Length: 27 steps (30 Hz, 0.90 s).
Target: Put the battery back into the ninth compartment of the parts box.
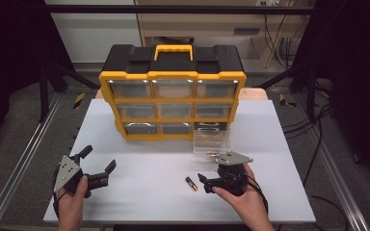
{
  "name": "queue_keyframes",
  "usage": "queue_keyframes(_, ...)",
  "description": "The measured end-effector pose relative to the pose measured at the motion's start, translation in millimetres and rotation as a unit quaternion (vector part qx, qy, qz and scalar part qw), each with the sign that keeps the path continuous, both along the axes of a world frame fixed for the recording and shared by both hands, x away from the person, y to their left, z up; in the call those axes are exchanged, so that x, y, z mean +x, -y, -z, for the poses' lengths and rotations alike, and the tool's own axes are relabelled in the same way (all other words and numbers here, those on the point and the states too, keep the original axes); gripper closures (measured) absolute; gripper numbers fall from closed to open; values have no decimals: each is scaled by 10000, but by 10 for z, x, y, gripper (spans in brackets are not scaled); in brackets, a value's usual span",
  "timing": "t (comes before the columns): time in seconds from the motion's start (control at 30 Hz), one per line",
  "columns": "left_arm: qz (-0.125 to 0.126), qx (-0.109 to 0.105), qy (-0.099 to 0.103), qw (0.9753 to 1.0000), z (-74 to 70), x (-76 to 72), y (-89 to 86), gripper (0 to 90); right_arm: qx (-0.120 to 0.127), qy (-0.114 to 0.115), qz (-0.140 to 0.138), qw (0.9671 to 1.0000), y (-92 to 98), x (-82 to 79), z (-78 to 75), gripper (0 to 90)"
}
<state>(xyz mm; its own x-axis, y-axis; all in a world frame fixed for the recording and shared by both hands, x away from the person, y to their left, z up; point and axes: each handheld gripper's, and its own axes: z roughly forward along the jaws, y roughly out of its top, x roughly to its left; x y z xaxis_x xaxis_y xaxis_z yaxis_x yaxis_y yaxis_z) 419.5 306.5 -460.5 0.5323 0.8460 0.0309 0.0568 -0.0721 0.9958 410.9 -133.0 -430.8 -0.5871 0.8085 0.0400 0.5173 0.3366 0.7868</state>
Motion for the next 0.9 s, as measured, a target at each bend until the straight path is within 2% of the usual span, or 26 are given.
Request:
queue_keyframes(0.27,-10,-2,0,10000,1,-1,-3,8,26,-116,-107,9999,-89,-6,53,94)
queue_keyframes(0.47,-7,0,2,10000,0,0,-2,8,-110,-242,-333,9991,-241,-8,128,105)
queue_keyframes(0.67,-9,0,6,10000,-1,-1,-4,9,-196,-331,-448,9983,-349,-7,179,117)
queue_keyframes(0.77,-7,5,4,10000,-1,-1,-4,8,-274,-376,-522,9976,-404,-6,207,141)
queue_keyframes(0.9,-11,12,4,10000,-2,-1,-6,8,-347,-429,-601,9967,-459,-7,236,220)
